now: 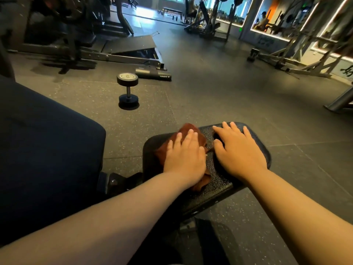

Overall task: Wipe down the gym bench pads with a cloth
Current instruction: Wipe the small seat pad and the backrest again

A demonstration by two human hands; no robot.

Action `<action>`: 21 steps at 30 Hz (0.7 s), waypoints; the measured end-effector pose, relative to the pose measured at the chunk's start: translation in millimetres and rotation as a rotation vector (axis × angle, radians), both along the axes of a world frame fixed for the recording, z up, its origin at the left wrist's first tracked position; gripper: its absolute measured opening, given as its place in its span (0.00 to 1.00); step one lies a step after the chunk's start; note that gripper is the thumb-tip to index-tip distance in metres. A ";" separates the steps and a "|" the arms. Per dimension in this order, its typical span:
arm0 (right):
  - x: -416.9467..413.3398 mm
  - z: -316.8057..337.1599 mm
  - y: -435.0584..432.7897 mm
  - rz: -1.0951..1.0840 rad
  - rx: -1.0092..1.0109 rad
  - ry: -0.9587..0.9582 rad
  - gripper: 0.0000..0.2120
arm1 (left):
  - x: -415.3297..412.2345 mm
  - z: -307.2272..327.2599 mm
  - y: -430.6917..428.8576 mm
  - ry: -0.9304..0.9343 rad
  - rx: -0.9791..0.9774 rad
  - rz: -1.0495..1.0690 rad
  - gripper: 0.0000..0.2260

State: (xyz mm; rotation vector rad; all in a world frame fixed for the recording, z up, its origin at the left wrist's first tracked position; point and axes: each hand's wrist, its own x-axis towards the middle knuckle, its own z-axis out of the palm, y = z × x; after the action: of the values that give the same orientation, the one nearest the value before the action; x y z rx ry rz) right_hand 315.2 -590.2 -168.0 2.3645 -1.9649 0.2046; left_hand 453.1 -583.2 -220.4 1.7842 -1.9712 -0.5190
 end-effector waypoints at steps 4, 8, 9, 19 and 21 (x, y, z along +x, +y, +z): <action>-15.0 15.4 3.1 0.014 0.062 -0.132 0.25 | 13.3 -6.4 42.4 -0.037 -0.215 -0.433 0.25; -49.8 16.1 2.9 -0.031 0.017 -0.128 0.25 | 50.4 -26.2 4.4 -0.012 -0.042 -0.105 0.27; -52.9 12.7 4.6 -0.059 0.013 -0.183 0.24 | 50.9 -25.2 -8.6 -0.013 0.048 0.023 0.27; -63.3 -3.7 5.5 -0.147 -0.065 -0.604 0.22 | -14.9 8.6 4.2 -0.026 -0.196 -0.380 0.24; -64.0 -3.7 5.2 -0.168 -0.081 -0.676 0.22 | -7.5 5.5 -24.4 -0.003 -0.096 -0.227 0.24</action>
State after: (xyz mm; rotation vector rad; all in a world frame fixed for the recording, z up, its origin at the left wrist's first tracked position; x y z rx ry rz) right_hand 251.2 -585.0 -171.7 2.2395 -2.3244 1.1785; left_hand 445.5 -607.6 -214.9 1.5146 -2.1757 -0.4827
